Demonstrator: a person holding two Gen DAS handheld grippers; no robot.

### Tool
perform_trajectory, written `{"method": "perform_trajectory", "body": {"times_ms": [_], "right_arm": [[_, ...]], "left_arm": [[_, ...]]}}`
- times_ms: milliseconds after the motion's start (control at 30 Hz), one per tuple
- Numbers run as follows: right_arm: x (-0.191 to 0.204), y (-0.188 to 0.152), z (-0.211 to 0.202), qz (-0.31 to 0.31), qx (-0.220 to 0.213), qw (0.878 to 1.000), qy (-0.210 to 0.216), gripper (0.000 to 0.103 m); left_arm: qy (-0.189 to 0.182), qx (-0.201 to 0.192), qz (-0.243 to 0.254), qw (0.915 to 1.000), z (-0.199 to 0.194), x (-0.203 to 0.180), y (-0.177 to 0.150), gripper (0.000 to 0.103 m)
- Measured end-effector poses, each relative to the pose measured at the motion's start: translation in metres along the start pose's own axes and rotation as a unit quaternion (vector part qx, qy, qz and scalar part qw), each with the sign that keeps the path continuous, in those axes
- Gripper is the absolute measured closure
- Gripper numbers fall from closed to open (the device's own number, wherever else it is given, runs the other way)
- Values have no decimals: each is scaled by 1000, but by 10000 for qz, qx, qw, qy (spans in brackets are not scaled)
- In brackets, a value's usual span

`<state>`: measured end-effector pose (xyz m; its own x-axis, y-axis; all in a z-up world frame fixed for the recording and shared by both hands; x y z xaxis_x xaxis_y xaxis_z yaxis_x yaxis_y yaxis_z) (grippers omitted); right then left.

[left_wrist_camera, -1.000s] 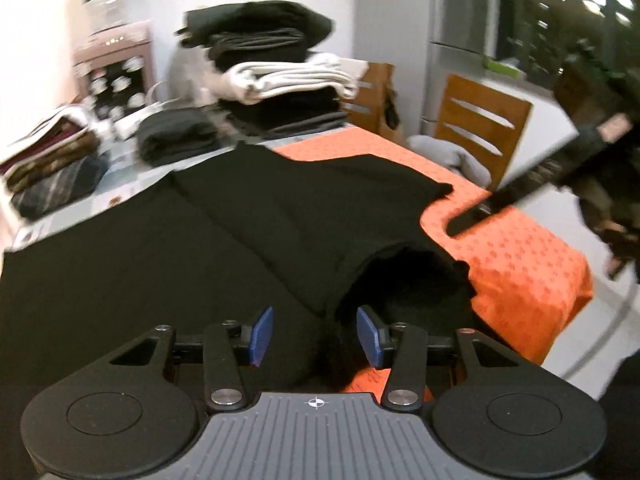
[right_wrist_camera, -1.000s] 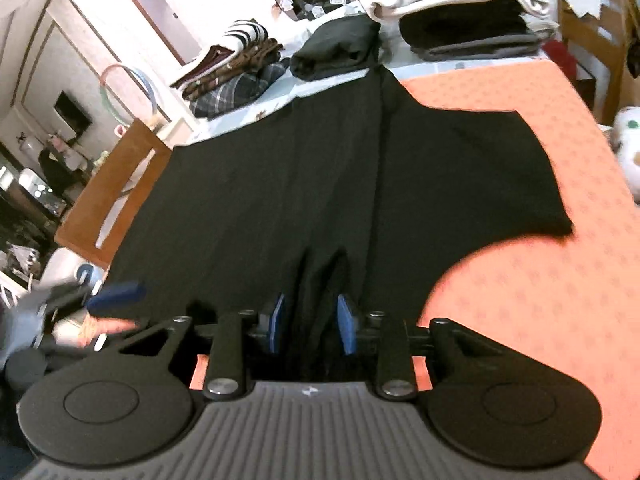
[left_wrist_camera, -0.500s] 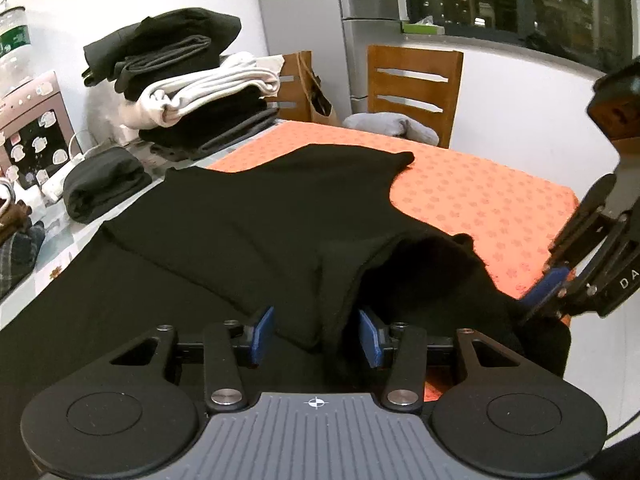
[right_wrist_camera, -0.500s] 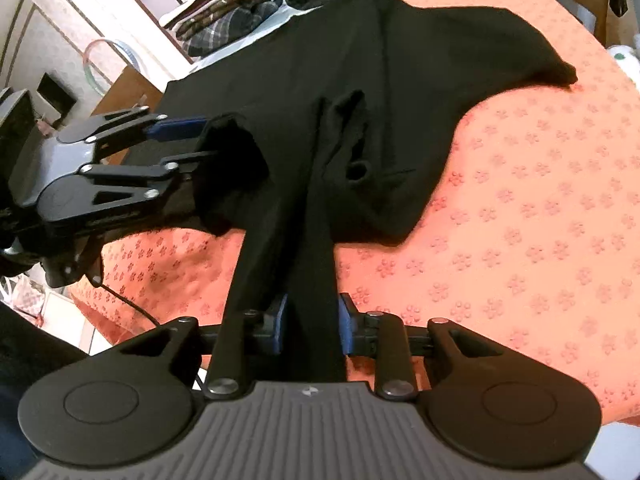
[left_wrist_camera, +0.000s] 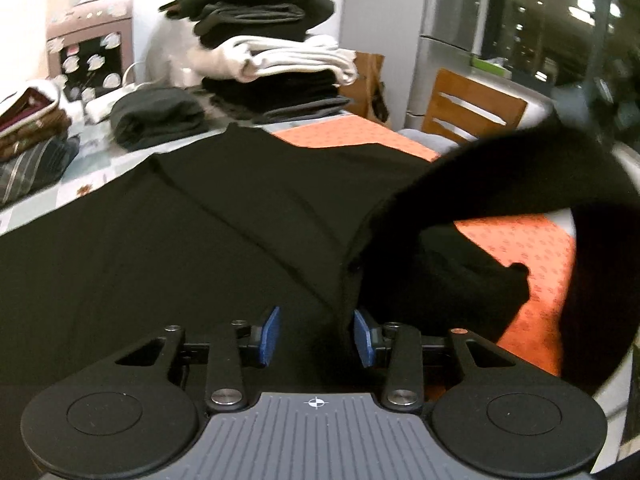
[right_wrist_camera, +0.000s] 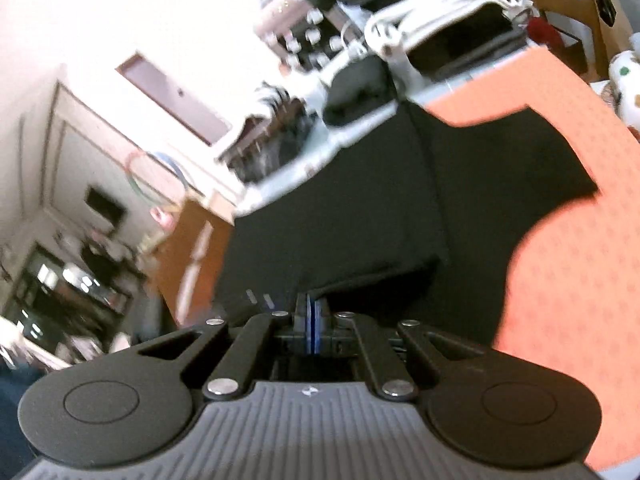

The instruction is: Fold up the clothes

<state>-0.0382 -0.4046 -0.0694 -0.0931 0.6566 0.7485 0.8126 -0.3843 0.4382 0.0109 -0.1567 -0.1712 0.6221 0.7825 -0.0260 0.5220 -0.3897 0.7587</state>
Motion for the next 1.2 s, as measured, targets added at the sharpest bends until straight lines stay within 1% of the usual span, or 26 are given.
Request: {"method": "perform_trajectory", "body": {"times_ms": [67,167,300,367,433,500,533,567,633,733,800,833,933,1000,1100,1200], "right_arm": [[-3,25,16,148,2,9999,53,100],[-14,59,46,394,137,9991,-3,100],[-34,95,99,516,434,9975,-189,100],[-44,106,128,550,638,9962,-237,100],[-53,114,153,462,827,9948,-377,96],[-64,119,174,346,988,9931,-527,95],[-68,121,180,269,1049,9922,-611,90],[-71,124,186,125,1112,9914,-681,88],[-73,128,188,-212,1145,9904,-741,80],[-70,133,179,-692,1173,9885,-655,75],[-66,133,167,-953,1220,9863,-566,75],[-66,131,161,-1041,1253,9852,-535,74],[-67,123,143,-1221,1376,9817,-487,72],[-73,114,133,-1253,1458,9798,-545,71],[-82,97,123,-1169,1576,9786,-611,71],[-88,81,117,-1086,1644,9786,-598,70]], "left_arm": [[86,22,-127,9999,2,3,-1,60],[213,45,-315,9993,5,7,-2,60],[405,98,-447,9981,10,8,0,60],[506,125,-559,9971,11,10,1,60],[607,148,-650,9959,9,12,2,60],[700,138,-729,9948,4,13,4,60],[755,130,-747,9943,2,13,5,60],[809,117,-754,9938,0,13,7,60],[907,79,-729,9932,-5,13,11,60],[916,-16,-742,9930,-11,12,21,59],[746,-86,-860,9935,-14,9,30,58],[636,-115,-916,9937,-15,7,34,54],[245,-76,-1029,9944,-9,-2,43,49],[91,24,-1053,9944,-1,-8,45,48],[-11,340,-1142,9929,19,-12,42,47],[-65,514,-1317,9899,29,-9,37,48]]}}
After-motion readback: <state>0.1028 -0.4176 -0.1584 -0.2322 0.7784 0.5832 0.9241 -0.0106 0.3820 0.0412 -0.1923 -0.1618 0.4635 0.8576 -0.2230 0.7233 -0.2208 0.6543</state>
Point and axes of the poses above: each gripper's, at about its wrist camera, not at the fingertips, and z roughly the way its jaws point, x to its left, y to its top, the point moved 6 cm from there along z, roughly the way its jaws point, and after that the axes turned 4 degrees about z, right-handed, at the moved point
